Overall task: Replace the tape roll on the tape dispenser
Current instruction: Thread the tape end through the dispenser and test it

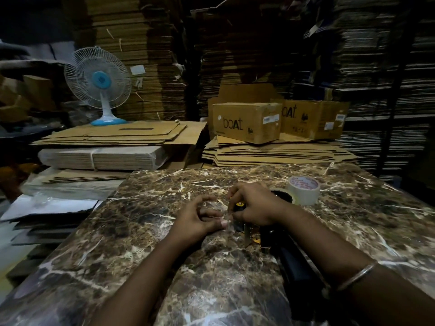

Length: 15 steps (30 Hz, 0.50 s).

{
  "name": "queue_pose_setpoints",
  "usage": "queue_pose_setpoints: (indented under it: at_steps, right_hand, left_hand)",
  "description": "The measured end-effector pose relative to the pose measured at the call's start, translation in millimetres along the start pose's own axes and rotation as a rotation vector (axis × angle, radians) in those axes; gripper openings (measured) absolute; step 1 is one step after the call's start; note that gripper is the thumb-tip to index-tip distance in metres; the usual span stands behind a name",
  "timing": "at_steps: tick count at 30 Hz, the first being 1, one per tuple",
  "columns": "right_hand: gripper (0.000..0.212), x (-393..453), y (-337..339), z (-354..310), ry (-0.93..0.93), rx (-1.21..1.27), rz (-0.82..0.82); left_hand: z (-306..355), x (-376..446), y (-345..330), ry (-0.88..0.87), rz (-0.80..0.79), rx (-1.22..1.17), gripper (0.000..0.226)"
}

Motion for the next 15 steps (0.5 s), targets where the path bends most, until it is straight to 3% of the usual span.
queue_pose_setpoints:
  at_steps: [4,7,11,15]
  right_hand:
    - [0.009,0,0,1,0.004,0.001,0.012]
    - [0.009,0,0,0,-0.001,-0.005,0.021]
    - [0.01,0,0,1,-0.01,-0.01,0.022]
    - [0.012,0,0,1,-0.013,-0.021,0.024]
  left_hand:
    - [-2,1,0,0.003,0.011,0.069,0.013]
    - [0,-2,1,0.005,-0.003,0.051,0.005]
    - [5,-9,-4,-0.002,-0.048,0.003,0.014]
    - [18,-13,-9,-0.175,-0.017,0.427,0.054]
Point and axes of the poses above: each hand's wrist, its own x-axis towards the middle knuckle, its own y-axis out of the back of the hand, z = x × y, the point moved 8 cm from there along x, towards the middle knuckle, and after that the axes turned 7 degrees about x, right-handed, at the moved point
